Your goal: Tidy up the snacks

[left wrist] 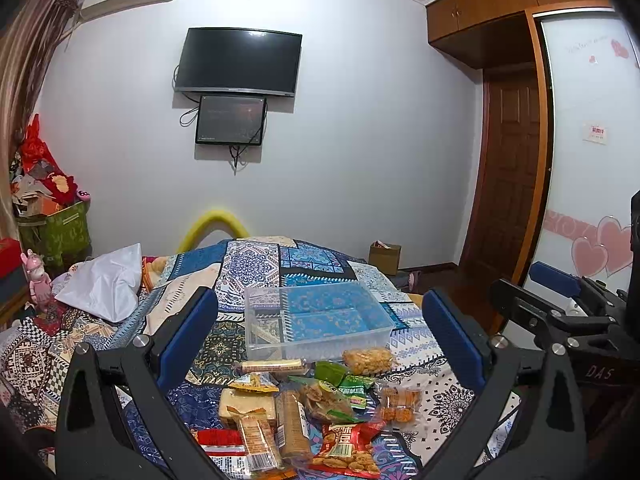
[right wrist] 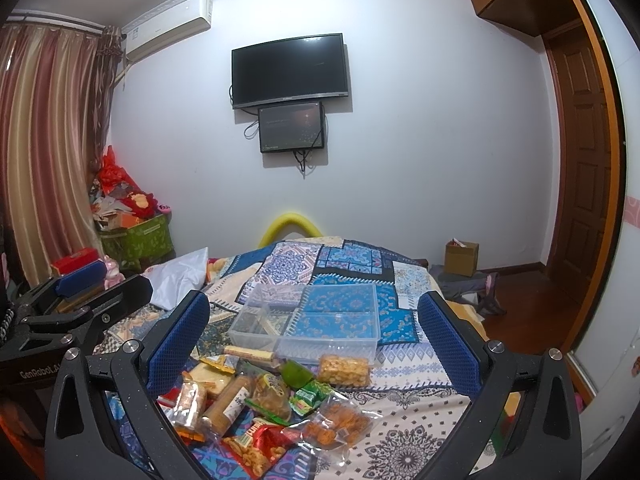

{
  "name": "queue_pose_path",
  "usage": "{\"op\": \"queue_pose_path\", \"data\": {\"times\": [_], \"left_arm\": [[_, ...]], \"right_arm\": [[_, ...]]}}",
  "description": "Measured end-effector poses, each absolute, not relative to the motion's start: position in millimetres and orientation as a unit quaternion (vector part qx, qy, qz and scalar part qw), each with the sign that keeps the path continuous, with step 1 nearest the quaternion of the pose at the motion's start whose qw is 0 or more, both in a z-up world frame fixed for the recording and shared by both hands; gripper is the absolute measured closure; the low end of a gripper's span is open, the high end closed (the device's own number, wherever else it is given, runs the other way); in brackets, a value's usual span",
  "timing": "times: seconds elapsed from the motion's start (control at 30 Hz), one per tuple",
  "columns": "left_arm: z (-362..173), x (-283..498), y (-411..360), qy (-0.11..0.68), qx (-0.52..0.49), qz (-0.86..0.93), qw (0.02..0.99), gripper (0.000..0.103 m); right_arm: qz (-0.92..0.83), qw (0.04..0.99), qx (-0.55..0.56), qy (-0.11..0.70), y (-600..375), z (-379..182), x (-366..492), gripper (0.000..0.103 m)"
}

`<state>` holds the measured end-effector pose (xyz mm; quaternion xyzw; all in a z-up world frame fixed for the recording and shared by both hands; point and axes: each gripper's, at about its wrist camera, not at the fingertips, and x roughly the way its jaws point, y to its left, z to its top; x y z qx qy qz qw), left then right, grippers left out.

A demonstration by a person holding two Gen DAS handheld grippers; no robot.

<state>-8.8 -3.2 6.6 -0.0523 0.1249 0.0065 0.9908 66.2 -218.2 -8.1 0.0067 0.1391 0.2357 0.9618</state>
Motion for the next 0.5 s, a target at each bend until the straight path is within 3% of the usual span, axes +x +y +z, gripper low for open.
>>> {"op": "queue_pose_path", "data": {"times": [0.5], "left_arm": [[5.3,-9.7,-2.9,0.124,-0.052,0.007,0.991,0.000]], "right_arm": [[0.236,0.961,0.007,0.141,-216.9,-9.9,67.1,0.000]]}}
